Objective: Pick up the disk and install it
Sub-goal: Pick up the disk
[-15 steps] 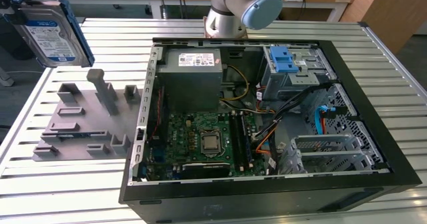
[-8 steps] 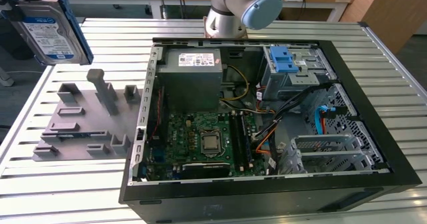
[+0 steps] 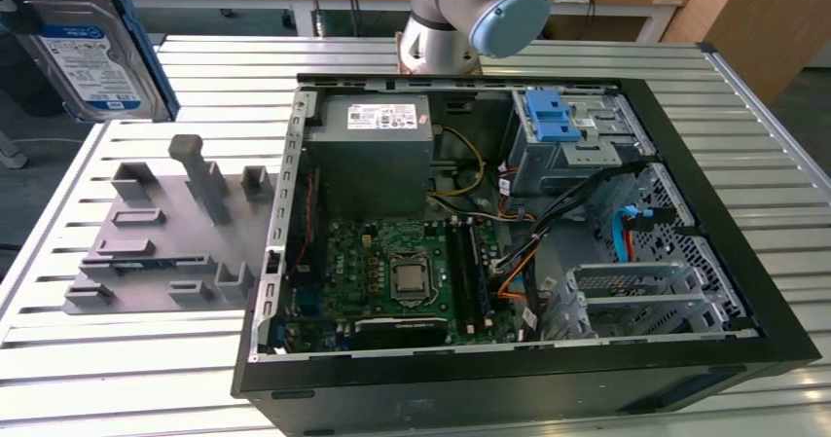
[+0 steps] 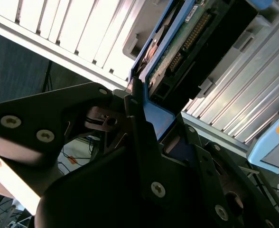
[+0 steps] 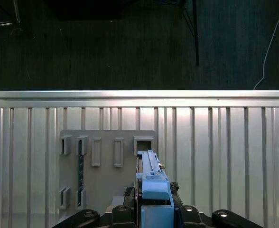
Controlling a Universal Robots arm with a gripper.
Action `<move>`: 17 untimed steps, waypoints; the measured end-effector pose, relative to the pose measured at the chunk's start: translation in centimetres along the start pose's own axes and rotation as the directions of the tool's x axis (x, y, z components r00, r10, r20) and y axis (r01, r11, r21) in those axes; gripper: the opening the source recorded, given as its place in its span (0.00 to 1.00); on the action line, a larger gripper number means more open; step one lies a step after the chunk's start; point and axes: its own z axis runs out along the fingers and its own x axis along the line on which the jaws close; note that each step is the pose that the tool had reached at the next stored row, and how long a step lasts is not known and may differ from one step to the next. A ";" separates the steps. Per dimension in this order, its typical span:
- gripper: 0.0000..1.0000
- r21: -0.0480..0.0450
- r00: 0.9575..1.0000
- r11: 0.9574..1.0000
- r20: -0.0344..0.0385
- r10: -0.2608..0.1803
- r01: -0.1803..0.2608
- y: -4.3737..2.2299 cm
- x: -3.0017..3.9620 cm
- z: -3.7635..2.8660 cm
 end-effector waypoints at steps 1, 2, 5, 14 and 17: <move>0.36 0.000 1.000 1.000 0.000 0.000 0.000 0.00 0.00 -0.11; 0.36 0.000 1.000 1.000 0.000 0.000 0.000 0.00 0.00 -0.20; 0.36 0.000 1.000 1.000 0.000 0.000 0.000 0.01 0.00 -0.49; 0.36 0.000 1.000 1.000 0.000 0.000 0.000 0.02 -0.01 -1.43; 0.36 0.000 1.000 1.000 0.000 0.000 0.000 0.03 -0.02 -1.74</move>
